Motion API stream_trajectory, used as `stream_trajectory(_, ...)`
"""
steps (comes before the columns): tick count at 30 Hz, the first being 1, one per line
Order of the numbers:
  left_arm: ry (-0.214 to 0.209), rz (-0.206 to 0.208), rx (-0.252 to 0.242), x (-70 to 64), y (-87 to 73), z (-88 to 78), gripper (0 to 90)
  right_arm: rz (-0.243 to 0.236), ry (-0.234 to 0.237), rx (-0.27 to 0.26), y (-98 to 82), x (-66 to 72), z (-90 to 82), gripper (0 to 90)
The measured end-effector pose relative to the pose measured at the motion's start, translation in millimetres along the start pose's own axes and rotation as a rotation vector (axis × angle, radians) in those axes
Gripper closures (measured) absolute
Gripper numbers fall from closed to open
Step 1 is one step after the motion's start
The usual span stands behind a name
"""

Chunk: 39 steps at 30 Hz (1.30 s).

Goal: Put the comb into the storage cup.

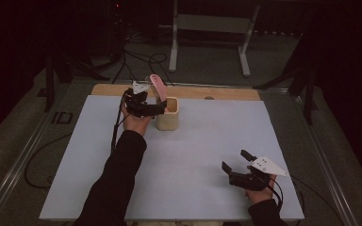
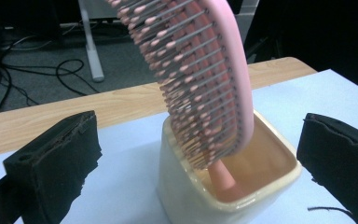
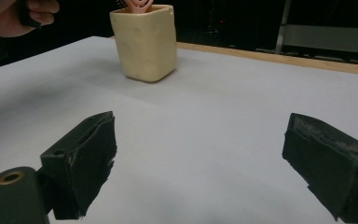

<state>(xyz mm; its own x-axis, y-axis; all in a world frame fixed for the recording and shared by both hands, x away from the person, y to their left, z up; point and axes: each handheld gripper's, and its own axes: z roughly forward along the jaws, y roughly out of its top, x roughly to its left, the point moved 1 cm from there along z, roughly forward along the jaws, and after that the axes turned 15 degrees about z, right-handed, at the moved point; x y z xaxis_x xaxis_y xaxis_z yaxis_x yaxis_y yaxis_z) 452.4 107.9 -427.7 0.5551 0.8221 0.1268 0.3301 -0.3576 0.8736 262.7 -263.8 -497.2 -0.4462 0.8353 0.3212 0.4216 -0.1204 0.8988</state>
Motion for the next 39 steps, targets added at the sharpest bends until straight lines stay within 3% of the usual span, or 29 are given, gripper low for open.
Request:
stream_trajectory(11,0.02,0.071,0.007,-3.5,-4.5,-15.9,0.0,-0.006,0.0,0.002,-0.4,0.8,0.8,9.3)
stream_trajectory(18,0.003,0.104,0.014,-8.2,-9.9,-25.2,0.0,-0.004,0.0,0.002,-0.4,1.0,0.6,9.3)
stream_trajectory(23,-0.005,0.107,0.011,-9.7,-20.8,-32.6,0.0,-0.004,0.001,0.003,-0.5,1.2,0.6,9.3)
stream_trajectory(28,-0.007,0.156,0.029,-13.6,-31.6,-40.6,0.0,-0.005,0.001,0.006,-0.7,2.1,0.9,9.3)
stream_trajectory(39,-0.009,0.154,0.026,-14.1,-61.2,-62.9,0.0,-0.005,0.005,0.005,-1.1,3.6,1.6,9.3)
